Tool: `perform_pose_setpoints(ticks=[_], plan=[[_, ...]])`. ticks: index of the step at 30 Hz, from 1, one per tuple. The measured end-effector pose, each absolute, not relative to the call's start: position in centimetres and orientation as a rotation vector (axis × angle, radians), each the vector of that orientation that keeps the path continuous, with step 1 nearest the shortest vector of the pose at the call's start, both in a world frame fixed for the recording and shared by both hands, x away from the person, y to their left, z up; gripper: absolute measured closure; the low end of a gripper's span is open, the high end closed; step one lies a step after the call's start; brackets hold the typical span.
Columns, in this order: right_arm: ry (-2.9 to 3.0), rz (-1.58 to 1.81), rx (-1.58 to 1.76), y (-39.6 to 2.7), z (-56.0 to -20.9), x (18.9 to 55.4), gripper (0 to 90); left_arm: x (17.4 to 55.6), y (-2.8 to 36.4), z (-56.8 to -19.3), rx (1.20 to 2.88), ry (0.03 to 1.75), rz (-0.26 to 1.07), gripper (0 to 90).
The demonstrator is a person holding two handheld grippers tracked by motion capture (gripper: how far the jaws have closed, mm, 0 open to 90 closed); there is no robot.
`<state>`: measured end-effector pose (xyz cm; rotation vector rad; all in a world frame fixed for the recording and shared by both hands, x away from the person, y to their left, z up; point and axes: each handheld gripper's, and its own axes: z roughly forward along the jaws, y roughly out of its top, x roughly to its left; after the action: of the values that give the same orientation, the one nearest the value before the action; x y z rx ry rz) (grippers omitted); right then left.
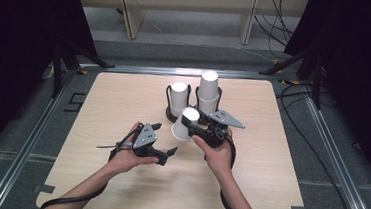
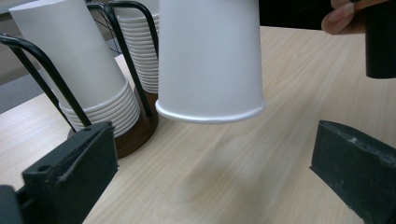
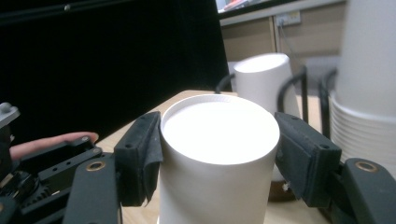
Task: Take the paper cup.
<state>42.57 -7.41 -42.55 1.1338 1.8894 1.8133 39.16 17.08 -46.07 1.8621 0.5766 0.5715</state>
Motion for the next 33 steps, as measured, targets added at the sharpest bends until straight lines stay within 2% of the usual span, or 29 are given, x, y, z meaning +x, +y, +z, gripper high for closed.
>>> perform_pose_setpoints(ticks=[11, 33], plan=[[1.833, 1.875, 1.327, -10.1, -44.4, 43.0, 35.5, 39.0, 17.2, -46.3, 1.846, 0.580, 0.566, 0.0], [1.844, 1.960, 1.466, -11.4, -46.1, 43.2, 35.5, 39.2, 16.8, -46.3, 1.850, 0.593, 0.526, 0.0]])
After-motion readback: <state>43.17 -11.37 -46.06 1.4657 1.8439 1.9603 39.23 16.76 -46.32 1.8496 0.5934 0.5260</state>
